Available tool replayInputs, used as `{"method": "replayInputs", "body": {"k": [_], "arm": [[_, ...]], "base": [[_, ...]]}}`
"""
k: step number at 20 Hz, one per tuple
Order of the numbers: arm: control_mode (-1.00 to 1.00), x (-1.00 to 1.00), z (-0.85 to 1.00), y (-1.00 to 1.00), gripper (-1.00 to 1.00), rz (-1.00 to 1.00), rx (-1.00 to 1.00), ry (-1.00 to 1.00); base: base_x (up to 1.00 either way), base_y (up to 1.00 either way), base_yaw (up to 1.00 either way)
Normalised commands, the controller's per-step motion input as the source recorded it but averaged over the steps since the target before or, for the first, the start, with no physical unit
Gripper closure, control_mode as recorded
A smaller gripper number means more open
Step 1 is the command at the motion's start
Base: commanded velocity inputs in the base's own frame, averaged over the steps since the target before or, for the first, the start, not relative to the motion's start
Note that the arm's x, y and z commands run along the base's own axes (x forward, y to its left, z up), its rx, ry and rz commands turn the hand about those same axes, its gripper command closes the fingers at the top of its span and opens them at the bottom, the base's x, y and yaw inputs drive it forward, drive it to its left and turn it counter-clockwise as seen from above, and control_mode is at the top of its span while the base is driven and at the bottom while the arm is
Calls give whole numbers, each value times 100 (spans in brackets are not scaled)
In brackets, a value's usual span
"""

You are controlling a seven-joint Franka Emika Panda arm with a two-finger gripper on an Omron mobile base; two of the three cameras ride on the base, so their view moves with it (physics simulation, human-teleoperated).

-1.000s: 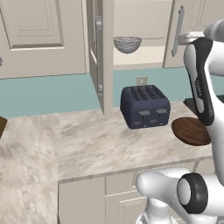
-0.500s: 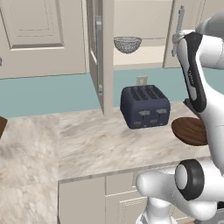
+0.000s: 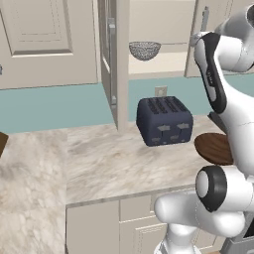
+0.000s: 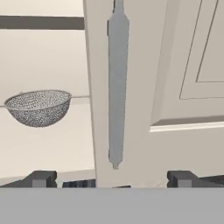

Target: Open the cabinet and setup a tea strainer by placing it in the bowl upright.

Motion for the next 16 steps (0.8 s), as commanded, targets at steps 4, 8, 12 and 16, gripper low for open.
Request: {"method": "replayInputs", "body": {"k": [4,8,12,16], "arm": [[-100,50,-19,0,-100,0,0,0],[-100,38,-14,-3,-100,0,0,2],[-100,27,-2,-11,-100,0,0,0],[-100,29,0,-12,-100,0,0,0]], "base": [[0,0,0],[0,0,0],[0,0,0],[0,0,0]]}}
